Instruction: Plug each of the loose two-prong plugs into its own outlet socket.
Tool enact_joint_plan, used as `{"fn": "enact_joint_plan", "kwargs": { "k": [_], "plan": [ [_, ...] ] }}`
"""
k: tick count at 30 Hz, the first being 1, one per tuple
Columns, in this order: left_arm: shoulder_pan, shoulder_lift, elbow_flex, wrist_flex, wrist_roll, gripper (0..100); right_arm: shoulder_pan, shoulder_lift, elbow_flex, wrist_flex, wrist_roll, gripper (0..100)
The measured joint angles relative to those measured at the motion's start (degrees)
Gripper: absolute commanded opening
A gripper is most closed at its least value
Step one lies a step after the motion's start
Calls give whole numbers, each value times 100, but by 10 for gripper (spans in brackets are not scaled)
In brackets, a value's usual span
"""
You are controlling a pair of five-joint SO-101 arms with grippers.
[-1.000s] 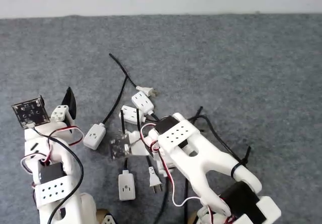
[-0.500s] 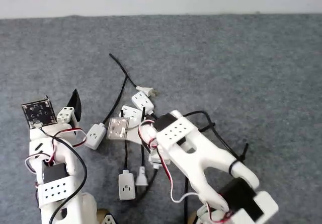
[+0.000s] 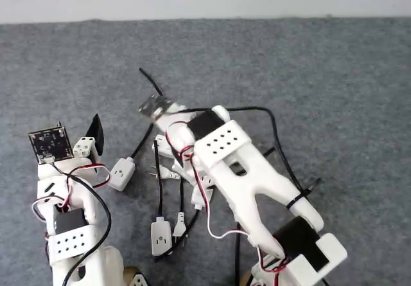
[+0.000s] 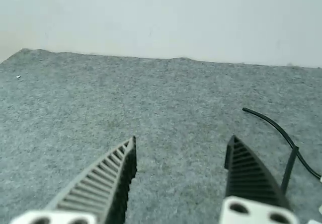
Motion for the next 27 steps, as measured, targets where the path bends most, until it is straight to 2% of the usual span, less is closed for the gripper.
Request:
{"fn": "enact_joint_plan", "kwargs": {
  "k": [4,7,19,27],
  "plan": [
    [0,0,0,0,0,280,246,0,-9,18,-818,310],
    [0,0,0,0,0,280,475,0,-9,18,-1108,310],
    [0,0,0,0,0,280,642,0,774,211,-879,310],
    [0,0,0,0,0,280,633,0,791,-396,-870,310]
  ]
}}
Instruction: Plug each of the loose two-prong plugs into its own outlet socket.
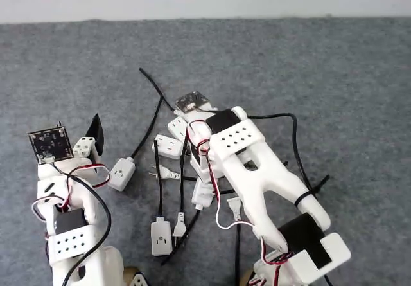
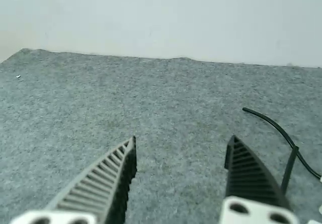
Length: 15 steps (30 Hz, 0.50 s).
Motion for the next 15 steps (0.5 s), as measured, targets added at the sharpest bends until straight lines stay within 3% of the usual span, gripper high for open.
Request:
{"fn": "enact_joint_plan", "kwargs": {
  "k": [5,15],
  "plan": [
    [0,0,0,0,0,280,-141,0,0,-571,0,310],
    [0,0,0,0,0,280,-853,35,0,-651,-273,310]
  ]
}}
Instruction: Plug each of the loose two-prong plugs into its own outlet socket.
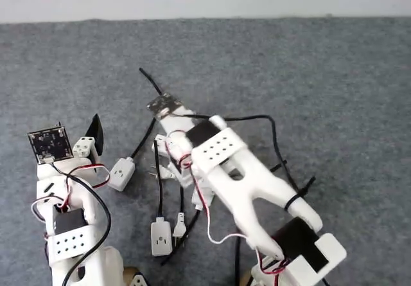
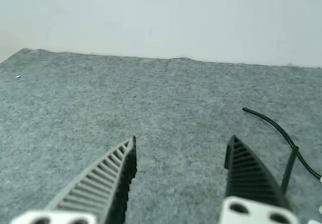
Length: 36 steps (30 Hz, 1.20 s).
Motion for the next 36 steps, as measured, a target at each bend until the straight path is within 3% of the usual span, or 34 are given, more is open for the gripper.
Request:
{"fn": "enact_joint_plan", "kwargs": {
  "k": [5,13,32,36],
  "plan": [
    [0,0,0,0,0,280,0,615,0,-149,-1266,313],
    [0,0,0,0,0,280,-35,1073,0,-167,-2462,312],
    [0,0,0,0,0,280,-44,1793,123,-316,-2637,308],
    [0,0,0,0,0,280,-53,1960,79,-492,-2637,212]
  ]
}}
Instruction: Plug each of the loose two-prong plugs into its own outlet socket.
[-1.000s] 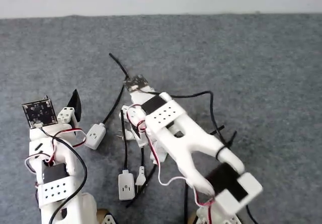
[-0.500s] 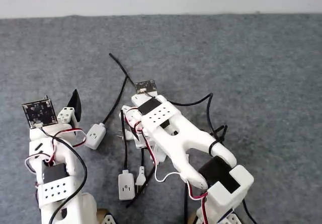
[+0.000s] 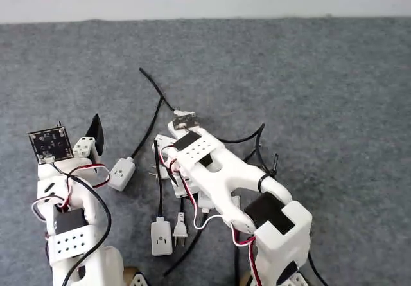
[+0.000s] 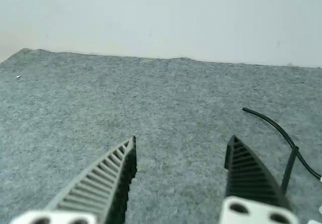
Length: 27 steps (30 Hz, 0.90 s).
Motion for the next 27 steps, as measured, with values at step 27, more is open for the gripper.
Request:
{"fn": "enact_joint_plan", "kwargs": {
  "k": [27],
  "plan": [
    [0,0,0,0,0,280,941,62,-1327,2004,369,8]
  ]
}}
